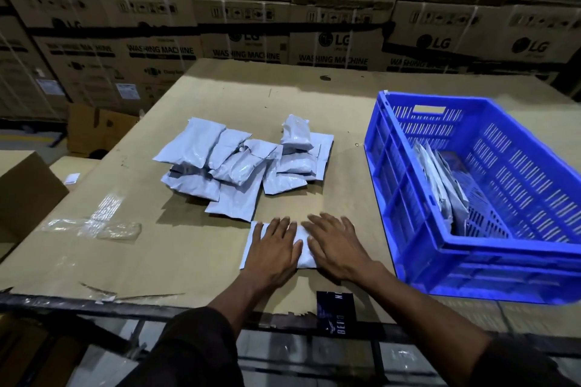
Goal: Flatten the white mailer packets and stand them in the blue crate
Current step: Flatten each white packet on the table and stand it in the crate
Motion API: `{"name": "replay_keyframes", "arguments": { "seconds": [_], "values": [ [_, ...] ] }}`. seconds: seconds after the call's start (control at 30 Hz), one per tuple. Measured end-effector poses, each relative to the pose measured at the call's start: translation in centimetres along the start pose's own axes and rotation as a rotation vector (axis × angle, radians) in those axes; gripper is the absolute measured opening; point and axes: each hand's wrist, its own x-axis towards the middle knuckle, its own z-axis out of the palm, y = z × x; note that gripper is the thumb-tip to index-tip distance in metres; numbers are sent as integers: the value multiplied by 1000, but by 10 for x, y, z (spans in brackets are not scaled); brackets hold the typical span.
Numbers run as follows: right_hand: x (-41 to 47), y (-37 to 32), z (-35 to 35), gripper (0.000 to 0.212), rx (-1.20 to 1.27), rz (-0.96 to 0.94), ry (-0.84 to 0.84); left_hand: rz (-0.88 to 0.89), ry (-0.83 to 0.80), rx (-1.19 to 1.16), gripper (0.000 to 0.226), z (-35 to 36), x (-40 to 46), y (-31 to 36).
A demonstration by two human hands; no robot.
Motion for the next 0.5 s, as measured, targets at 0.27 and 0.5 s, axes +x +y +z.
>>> {"name": "replay_keyframes", "arguments": {
  "seconds": [0.27,0.5],
  "values": [
    [-4,4,35,53,-106,24,104,-4,129,63,58,6,-2,5],
    [0,4,39,54,-96,27,77,-28,113,64,58,9,-3,7]
  ]
}}
